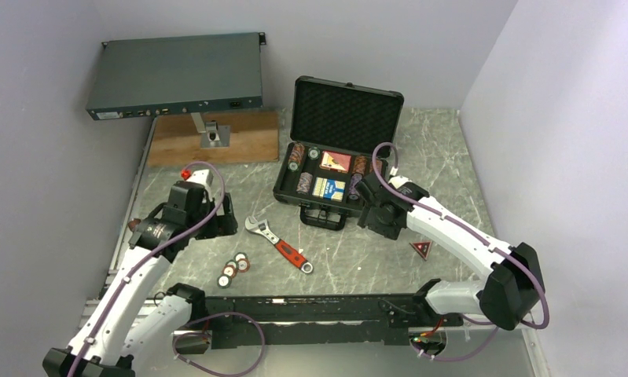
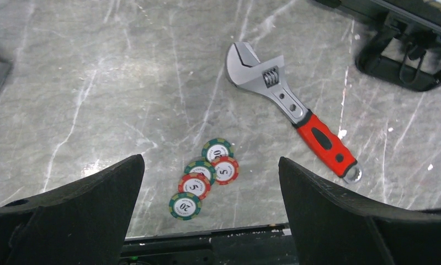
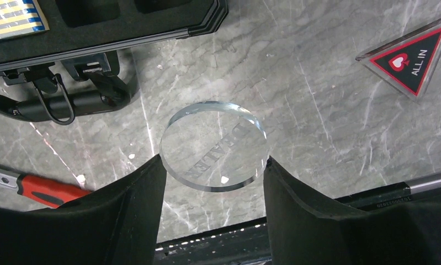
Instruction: Pack up texas hold em set
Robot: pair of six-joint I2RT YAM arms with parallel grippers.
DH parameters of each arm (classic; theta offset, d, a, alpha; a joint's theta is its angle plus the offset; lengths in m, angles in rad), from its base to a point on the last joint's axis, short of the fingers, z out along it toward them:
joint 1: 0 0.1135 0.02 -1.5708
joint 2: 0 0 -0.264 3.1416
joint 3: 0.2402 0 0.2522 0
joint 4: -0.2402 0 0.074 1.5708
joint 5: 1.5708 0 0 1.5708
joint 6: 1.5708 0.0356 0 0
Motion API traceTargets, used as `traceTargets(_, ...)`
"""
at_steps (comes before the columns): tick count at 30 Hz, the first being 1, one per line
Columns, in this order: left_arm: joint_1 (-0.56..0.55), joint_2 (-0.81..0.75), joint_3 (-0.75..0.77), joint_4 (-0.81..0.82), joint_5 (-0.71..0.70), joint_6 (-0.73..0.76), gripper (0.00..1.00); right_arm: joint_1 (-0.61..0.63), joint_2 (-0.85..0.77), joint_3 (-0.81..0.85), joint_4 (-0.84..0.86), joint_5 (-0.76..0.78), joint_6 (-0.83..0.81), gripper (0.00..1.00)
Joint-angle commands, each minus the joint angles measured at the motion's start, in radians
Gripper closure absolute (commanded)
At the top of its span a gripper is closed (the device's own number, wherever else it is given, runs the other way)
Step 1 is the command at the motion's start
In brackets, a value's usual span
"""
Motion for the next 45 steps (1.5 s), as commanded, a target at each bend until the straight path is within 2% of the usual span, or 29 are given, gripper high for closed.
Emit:
traceTargets(1,-0.051,0.004,0.030,0.024,0.036,0.017,0.01,0.002,-0.016,0.028,0.036,0.020,-0.013,1.00)
traceTargets(12,-0.110,0.054,0.034,0.014,0.020,0.010,0.01,0.008,0.155,0.237,0.061,0.035,-0.175,1.00)
traceTargets(25,-0.110,0.047,0.033,0.010,-0.033,-0.006,0.01,0.010,0.462,0.529,0.074,-0.065,-0.353,1.00)
traceTargets(35,-0.110,0.013,0.033,0.003,-0.066,-0.019,0.01,-0.006,0.677,0.702,0.079,-0.141,-0.425,1.00)
traceTargets(45,-0.110,-0.005,0.036,-0.009,-0.094,-0.026,0.01,-0.083,0.838,0.900,0.041,-0.177,-0.447,1.00)
